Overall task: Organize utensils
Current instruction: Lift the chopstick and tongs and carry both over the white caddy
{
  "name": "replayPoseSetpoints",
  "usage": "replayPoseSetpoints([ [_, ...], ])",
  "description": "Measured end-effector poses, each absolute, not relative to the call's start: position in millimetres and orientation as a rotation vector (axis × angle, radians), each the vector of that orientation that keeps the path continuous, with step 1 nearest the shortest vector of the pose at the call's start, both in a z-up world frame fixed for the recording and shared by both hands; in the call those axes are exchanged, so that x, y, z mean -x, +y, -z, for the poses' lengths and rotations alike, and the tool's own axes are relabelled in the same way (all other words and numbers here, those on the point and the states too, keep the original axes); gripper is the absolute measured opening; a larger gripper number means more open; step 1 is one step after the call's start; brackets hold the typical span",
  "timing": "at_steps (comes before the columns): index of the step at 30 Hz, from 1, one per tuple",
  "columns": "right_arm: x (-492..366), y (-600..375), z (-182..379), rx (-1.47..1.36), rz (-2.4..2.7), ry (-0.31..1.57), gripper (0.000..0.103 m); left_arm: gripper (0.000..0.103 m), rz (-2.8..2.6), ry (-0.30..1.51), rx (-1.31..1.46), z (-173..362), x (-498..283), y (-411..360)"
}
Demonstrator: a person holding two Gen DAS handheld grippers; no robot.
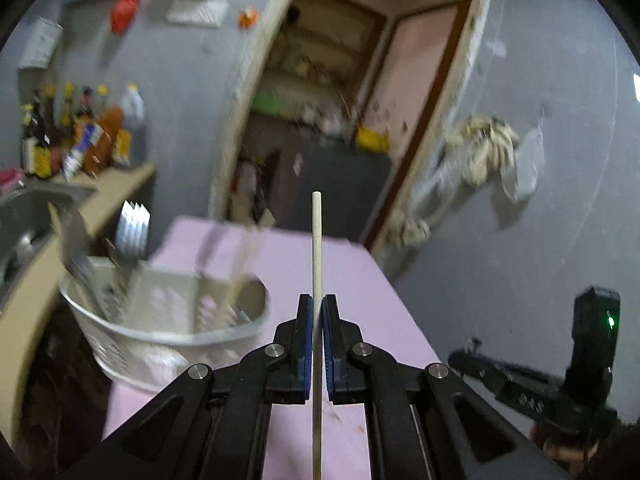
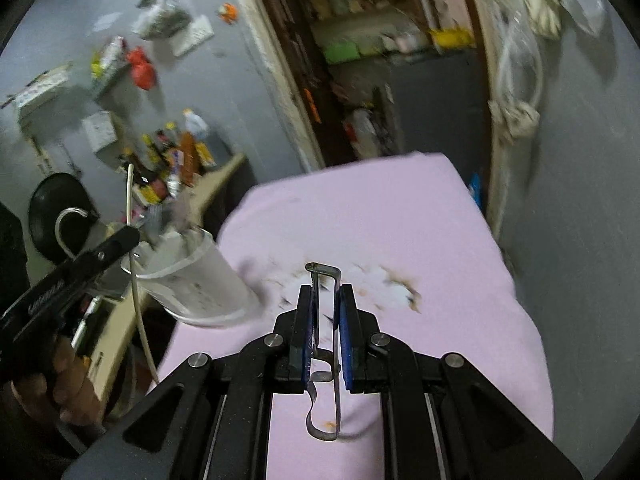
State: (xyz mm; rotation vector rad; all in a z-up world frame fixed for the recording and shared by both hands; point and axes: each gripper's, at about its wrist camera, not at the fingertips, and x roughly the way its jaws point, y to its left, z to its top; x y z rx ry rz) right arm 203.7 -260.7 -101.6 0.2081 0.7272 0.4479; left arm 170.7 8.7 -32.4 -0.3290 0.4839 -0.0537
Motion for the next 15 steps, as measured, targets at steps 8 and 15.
replayPoseSetpoints([
  [8,-212.4,-213.7,47.6,-0.225,-0.548,0.556,0.011,0.005,-0.061,0.340,0.327,-8.0,-166.2,79.0],
  [15,-227.1,-153.3,-5.3,-0.250,-0.635,0.406,0.011,0.005,-0.118,0.261,0.338,-20.0,-172.3,130.1],
])
